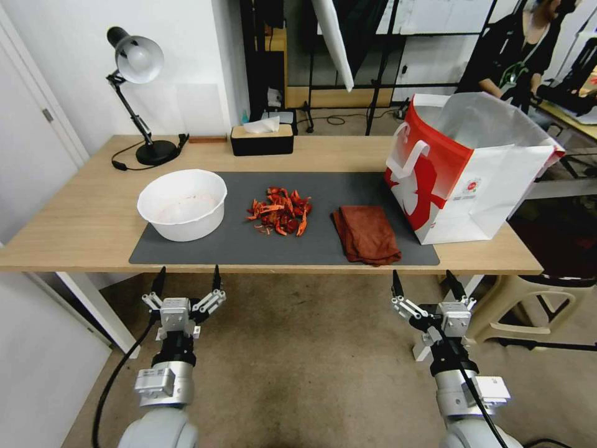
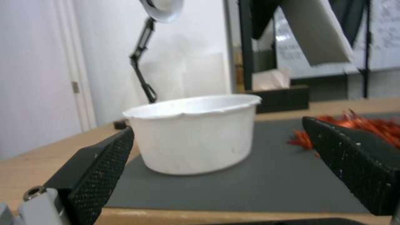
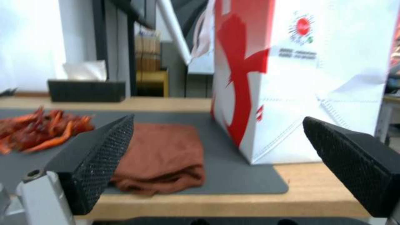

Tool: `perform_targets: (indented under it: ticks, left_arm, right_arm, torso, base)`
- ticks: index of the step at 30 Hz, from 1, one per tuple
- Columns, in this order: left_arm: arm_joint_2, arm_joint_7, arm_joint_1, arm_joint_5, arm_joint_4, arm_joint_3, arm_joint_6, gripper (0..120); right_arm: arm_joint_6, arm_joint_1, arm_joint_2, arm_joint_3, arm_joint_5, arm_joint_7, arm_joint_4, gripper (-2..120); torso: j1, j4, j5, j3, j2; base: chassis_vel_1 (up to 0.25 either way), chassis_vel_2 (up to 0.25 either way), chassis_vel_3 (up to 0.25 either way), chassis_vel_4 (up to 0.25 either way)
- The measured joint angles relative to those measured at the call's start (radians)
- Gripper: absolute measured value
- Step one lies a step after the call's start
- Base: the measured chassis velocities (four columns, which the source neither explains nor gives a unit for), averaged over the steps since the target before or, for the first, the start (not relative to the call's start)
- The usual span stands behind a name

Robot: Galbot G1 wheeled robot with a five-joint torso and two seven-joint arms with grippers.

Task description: Sweep shrimp from table into container with towel, then put container into takeout bag.

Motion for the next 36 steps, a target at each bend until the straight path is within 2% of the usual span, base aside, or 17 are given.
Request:
perform_targets:
  ticks: [1, 2, 3, 5, 6, 10, 11, 12, 21, 27, 28, 30, 32, 33, 35, 36]
  left_arm:
    - [0.002, -0.021, -0.013, 0.004, 0.021, 0.006, -0.026, 100]
    - [0.002, -0.021, -0.013, 0.004, 0.021, 0.006, -0.026, 100]
    - [0.005, -0.058, -0.039, 0.011, 0.058, 0.016, -0.072, 100]
    - [0.009, -0.099, -0.066, 0.019, 0.099, 0.028, -0.124, 100]
    - [0.012, -0.135, -0.090, 0.025, 0.135, 0.037, -0.168, 100]
    - [0.034, -0.150, -0.080, 0.017, 0.116, 0.033, -0.198, 100]
    - [0.059, -0.156, -0.052, 0.012, 0.079, 0.025, -0.214, 100]
    - [0.066, -0.156, -0.036, 0.010, 0.068, 0.026, -0.217, 100]
    - [0.083, -0.159, -0.009, 0.006, 0.053, 0.021, -0.218, 100]
    - [0.114, -0.163, -0.007, -0.007, 0.029, 0.014, -0.196, 100]
    - [0.144, -0.160, -0.012, -0.040, 0.012, 0.009, -0.171, 100]
    - [0.158, -0.157, -0.014, -0.058, 0.005, 0.007, -0.162, 100]
    - [0.236, -0.147, -0.022, -0.161, -0.030, 0.003, -0.108, 100]
    - [0.236, -0.147, -0.022, -0.161, -0.030, 0.003, -0.108, 100]
    - [0.309, -0.139, -0.029, -0.237, -0.052, -0.005, -0.069, 100]
    - [0.309, -0.139, -0.029, -0.237, -0.052, -0.005, -0.069, 100]
  right_arm:
    - [0.026, 0.009, -0.001, 0.001, 0.004, 0.006, -0.016, 100]
    - [0.026, 0.009, -0.001, 0.001, 0.004, 0.006, -0.016, 100]
    - [0.071, 0.023, -0.004, 0.002, 0.011, 0.016, -0.045, 100]
    - [0.123, 0.040, -0.006, 0.003, 0.018, 0.027, -0.078, 100]
    - [0.180, 0.058, -0.009, 0.004, 0.027, 0.040, -0.114, 100]
    - [0.221, 0.057, -0.016, -0.004, 0.055, 0.042, -0.112, 100]
    - [0.239, 0.045, -0.019, -0.012, 0.072, 0.039, -0.084, 100]
    - [0.241, 0.039, -0.020, -0.015, 0.078, 0.037, -0.072, 100]
    - [0.239, 0.018, -0.017, -0.021, 0.082, 0.036, -0.050, 100]
    - [0.233, 0.005, -0.021, -0.020, 0.082, 0.037, -0.042, 100]
    - [0.230, 0.001, -0.026, -0.019, 0.087, 0.038, -0.040, 100]
    - [0.229, 0.000, -0.029, -0.019, 0.089, 0.039, -0.040, 100]
    - [0.226, -0.006, -0.038, -0.021, 0.092, 0.039, -0.040, 100]
    - [0.226, -0.006, -0.038, -0.021, 0.092, 0.039, -0.040, 100]
    - [0.226, -0.009, -0.043, -0.023, 0.092, 0.039, -0.040, 100]
    - [0.226, -0.009, -0.043, -0.023, 0.092, 0.039, -0.040, 100]
  torso:
    - [0.000, 0.0000, 0.0000, 0.000, 0.000]
    - [0.000, 0.0000, 0.0000, 0.000, 0.000]
    - [0.000, 0.0000, 0.0000, 0.000, 0.000]
    - [0.000, 0.0000, 0.0000, 0.000, 0.000]
    - [0.000, -0.0003, -0.0001, 0.000, 0.000]
    - [0.001, -0.0001, -0.0007, 0.000, 0.000]
    - [0.001, 0.0002, 0.0014, 0.000, 0.000]
    - [0.000, 0.0005, -0.0006, 0.000, 0.000]
    - [0.000, 0.0000, 0.0001, 0.000, 0.000]
    - [0.000, 0.0000, -0.0002, 0.000, 0.000]
    - [0.000, 0.0000, -0.0001, 0.000, 0.000]
    - [0.000, 0.0000, -0.0001, 0.000, 0.000]
    - [0.000, -0.0001, -0.0002, 0.000, 0.000]
    - [0.000, -0.0001, -0.0002, 0.000, 0.000]
    - [0.000, 0.0001, -0.0003, 0.000, 0.000]
    - [0.000, 0.0001, -0.0003, 0.000, 0.000]
  base:
    - [0.000, 0.000, 0.000, 0.000]
    - [0.000, 0.000, 0.000, 0.000]
    - [0.000, 0.000, 0.000, 0.000]
    - [0.000, 0.000, 0.000, 0.000]
    - [0.000, 0.000, 0.000, 0.000]
    - [0.000, 0.000, 0.000, 0.000]
    - [0.000, 0.000, 0.000, 0.000]
    - [0.000, 0.000, 0.000, 0.000]
    - [0.000, 0.000, 0.000, 0.000]
    - [0.000, 0.000, 0.000, 0.000]
    - [0.000, 0.000, 0.000, 0.000]
    - [0.000, 0.000, 0.000, 0.000]
    - [0.000, 0.000, 0.000, 0.000]
    - [0.000, 0.000, 0.000, 0.000]
    - [0.000, 0.000, 0.000, 0.000]
    - [0.000, 0.000, 0.000, 0.000]
